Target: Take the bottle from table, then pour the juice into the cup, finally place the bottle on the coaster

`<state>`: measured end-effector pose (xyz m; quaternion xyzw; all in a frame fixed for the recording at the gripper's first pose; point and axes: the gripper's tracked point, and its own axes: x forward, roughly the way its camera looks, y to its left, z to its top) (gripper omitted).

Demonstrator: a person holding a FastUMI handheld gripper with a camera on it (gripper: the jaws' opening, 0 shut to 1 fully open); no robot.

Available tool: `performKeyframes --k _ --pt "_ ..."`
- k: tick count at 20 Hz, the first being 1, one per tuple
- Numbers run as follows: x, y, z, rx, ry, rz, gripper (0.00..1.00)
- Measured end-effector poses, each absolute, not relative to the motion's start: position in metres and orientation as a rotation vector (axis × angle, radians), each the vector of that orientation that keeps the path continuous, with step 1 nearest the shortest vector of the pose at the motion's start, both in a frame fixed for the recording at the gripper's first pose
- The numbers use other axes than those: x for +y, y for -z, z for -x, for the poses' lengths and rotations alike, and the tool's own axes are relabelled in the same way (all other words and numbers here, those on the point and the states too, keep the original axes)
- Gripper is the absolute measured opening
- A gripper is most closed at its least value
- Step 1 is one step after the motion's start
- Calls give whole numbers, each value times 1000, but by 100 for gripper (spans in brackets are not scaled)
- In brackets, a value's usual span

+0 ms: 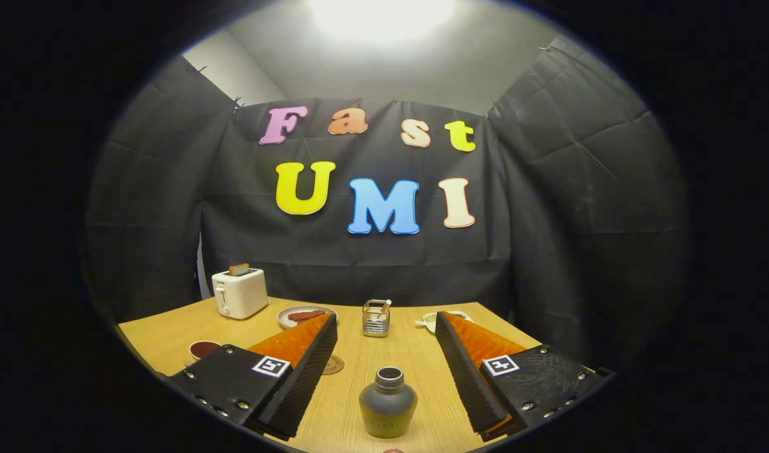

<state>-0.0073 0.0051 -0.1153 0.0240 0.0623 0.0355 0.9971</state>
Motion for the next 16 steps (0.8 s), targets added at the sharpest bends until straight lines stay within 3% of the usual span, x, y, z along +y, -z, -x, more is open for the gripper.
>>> performKeyframes --k 16 --pt "12 229 14 351 -110 -43 96"
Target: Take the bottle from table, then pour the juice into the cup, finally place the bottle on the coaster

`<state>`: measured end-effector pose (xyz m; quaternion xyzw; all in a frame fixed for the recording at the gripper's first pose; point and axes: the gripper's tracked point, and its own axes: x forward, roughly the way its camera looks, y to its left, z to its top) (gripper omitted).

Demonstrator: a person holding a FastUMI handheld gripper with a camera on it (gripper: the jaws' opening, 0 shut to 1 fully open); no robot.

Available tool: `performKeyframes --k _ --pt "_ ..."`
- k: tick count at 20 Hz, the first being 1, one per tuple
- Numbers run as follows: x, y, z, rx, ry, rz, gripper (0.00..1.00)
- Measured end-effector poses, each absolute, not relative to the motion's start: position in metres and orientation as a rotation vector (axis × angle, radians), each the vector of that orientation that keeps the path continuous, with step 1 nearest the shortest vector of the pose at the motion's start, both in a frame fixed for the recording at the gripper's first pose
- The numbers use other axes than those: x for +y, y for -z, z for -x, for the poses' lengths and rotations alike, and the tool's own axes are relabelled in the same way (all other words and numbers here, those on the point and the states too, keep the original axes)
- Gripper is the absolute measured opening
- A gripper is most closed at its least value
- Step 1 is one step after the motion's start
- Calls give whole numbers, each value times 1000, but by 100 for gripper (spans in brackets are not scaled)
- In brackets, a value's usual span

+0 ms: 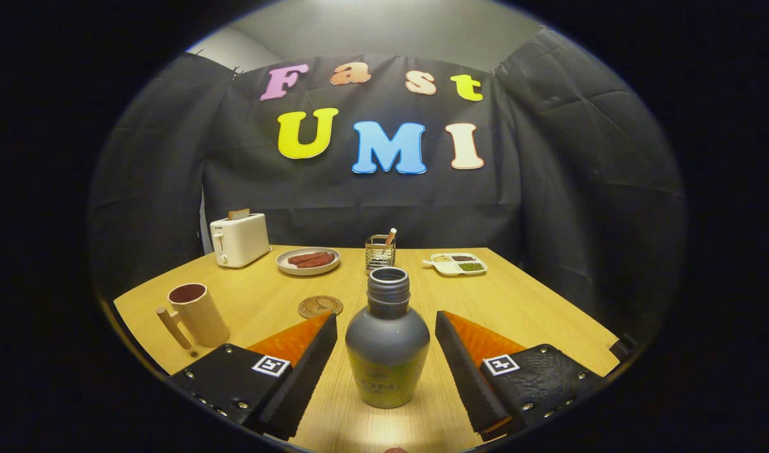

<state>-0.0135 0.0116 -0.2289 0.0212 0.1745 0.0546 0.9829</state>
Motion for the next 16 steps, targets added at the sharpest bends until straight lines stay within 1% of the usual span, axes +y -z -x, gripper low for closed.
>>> performKeyframes --k 6,14,15,16 --pt "17 269 19 439 -119 -43 96" --pt "20 294 22 519 -110 -66 96" --pt "18 297 22 523 -99 -59 93" --pt "19 296 22 526 -98 -58 86"
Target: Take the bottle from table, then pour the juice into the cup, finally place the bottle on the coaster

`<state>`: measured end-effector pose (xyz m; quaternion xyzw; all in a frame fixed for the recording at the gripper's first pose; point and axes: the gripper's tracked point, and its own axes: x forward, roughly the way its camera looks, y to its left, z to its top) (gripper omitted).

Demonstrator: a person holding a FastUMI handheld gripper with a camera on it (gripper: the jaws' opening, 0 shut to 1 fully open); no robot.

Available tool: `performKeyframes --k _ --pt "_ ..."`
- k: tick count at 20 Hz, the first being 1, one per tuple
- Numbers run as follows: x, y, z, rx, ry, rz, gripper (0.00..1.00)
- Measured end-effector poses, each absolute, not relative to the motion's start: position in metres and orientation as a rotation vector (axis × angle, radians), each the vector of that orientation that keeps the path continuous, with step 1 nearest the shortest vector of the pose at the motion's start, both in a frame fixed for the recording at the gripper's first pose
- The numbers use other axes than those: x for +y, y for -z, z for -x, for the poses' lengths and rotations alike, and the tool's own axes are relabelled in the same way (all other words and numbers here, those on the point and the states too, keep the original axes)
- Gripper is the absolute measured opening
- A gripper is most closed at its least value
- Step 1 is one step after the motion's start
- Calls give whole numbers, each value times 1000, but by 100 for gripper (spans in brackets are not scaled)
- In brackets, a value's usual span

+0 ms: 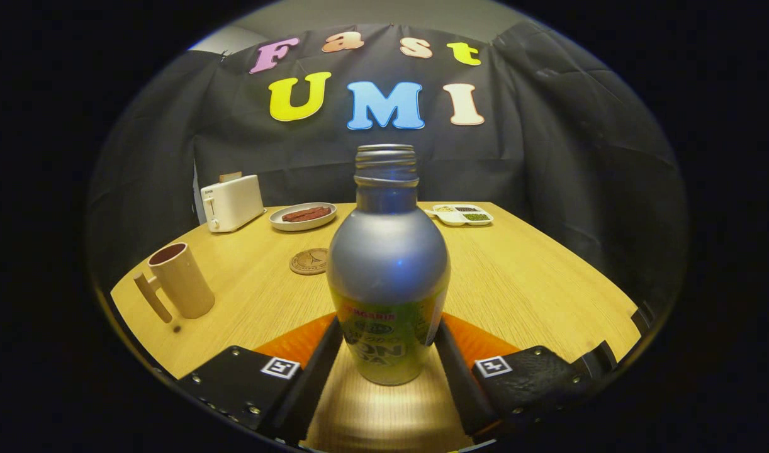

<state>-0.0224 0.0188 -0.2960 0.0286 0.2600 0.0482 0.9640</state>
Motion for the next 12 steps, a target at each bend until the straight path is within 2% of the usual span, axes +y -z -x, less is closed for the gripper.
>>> performKeyframes --k 1,7,12 --pt "20 297 21 533 -99 -57 81" --pt "23 295 15 570 -100 -5 76" --pt "33 281 0 562 -127 82 76"
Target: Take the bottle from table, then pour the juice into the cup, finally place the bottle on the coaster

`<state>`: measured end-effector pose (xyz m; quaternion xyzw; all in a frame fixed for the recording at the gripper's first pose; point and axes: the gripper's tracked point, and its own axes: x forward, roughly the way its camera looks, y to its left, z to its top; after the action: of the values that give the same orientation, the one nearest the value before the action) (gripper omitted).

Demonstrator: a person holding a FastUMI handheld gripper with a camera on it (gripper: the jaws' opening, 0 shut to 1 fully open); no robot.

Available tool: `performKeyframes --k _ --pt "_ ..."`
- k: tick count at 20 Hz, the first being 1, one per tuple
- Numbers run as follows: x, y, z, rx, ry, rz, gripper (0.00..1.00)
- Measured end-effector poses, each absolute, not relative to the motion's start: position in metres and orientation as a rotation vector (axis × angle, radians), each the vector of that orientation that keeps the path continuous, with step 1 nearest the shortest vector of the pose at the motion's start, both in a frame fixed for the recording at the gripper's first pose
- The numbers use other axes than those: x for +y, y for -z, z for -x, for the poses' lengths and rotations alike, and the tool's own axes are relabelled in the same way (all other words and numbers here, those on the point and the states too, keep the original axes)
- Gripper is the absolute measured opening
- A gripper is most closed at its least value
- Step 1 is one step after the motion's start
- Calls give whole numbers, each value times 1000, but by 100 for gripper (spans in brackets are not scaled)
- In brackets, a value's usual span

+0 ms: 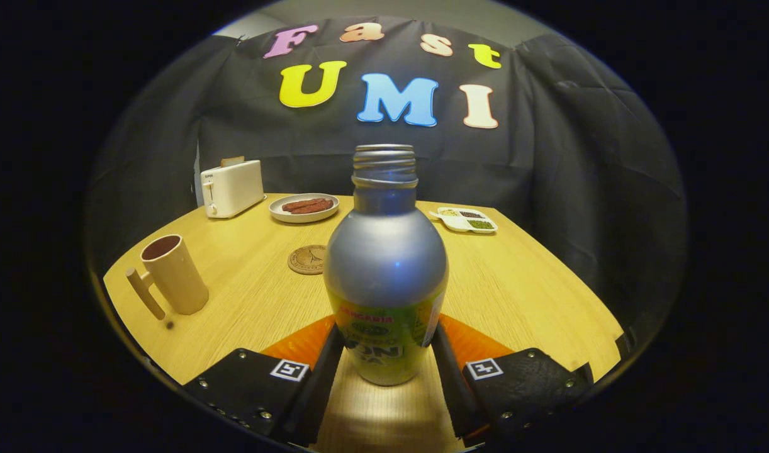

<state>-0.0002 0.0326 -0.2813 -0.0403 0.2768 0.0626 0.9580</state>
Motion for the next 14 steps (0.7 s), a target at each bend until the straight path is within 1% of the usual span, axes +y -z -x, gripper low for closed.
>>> performKeyframes --k 14 --pt "81 232 -35 467 -249 459 76"
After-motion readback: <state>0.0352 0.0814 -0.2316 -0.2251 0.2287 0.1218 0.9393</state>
